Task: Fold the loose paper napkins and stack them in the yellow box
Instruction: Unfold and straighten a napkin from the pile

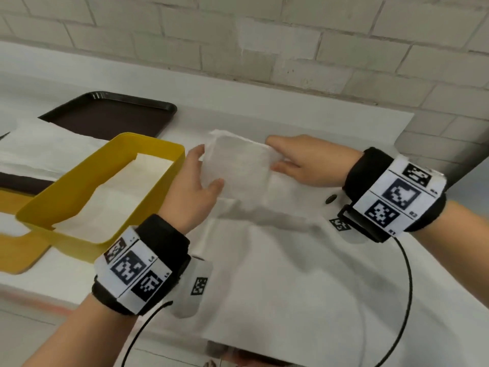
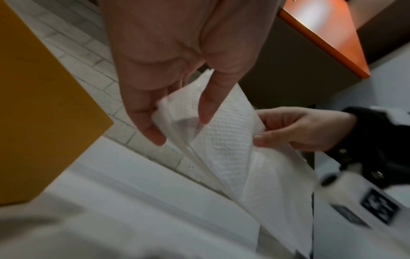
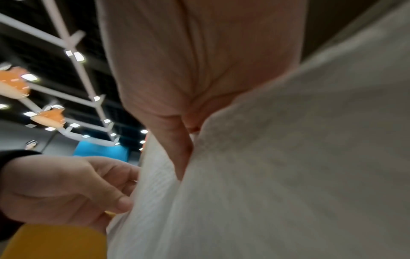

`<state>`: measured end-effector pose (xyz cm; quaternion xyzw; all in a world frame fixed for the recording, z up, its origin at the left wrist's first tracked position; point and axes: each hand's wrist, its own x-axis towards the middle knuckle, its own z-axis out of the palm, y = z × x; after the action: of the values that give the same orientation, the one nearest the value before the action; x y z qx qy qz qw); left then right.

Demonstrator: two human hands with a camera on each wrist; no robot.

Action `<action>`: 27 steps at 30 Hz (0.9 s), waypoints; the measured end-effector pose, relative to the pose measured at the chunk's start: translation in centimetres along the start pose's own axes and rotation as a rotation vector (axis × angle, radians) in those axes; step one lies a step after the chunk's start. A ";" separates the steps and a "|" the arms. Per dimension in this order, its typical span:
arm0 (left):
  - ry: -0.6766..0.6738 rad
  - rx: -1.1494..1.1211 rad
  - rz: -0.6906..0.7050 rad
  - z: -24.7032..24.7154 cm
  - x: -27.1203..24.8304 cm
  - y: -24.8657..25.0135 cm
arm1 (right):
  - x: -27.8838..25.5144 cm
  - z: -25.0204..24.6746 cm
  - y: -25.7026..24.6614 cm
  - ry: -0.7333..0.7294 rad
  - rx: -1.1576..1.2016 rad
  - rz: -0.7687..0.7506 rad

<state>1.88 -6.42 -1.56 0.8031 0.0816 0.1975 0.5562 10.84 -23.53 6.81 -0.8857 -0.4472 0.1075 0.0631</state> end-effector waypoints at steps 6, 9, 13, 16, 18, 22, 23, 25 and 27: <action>-0.030 0.026 -0.141 -0.3 -3.1 -1.7 | 0.7 1.8 -1.9 -0.128 -0.195 -0.046; 0.013 -0.060 -0.237 -0.2 -4.1 -2.3 | 1.2 3.5 -2.4 -0.199 -0.175 -0.053; 0.052 -0.166 -0.303 0.2 -4.7 -2.7 | 1.8 5.3 -3.2 -0.233 -0.189 -0.017; 0.070 -0.203 -0.306 0.6 -4.9 -2.8 | 2.1 6.2 -3.6 -0.211 -0.184 -0.032; 0.080 -0.209 -0.308 0.8 -4.9 -2.8 | 2.0 6.3 -3.8 -0.213 -0.133 -0.046; 0.066 -0.311 -0.387 0.8 -4.7 -3.0 | 1.5 5.9 -3.3 -0.178 -0.033 -0.034; 0.043 -0.313 -0.400 0.9 -4.7 -3.1 | 1.5 5.9 -3.2 -0.182 -0.049 -0.014; -0.015 -0.291 -0.406 1.3 -4.8 -3.2 | 1.5 6.2 -3.2 -0.218 -0.116 0.017; -0.020 -0.286 -0.372 1.6 -4.9 -2.9 | 1.6 6.3 -3.5 -0.220 -0.147 0.013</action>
<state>-1.66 -8.39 -5.83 0.6893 0.1940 0.0931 0.6918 7.50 -20.09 1.20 -0.8736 -0.4525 0.1712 -0.0522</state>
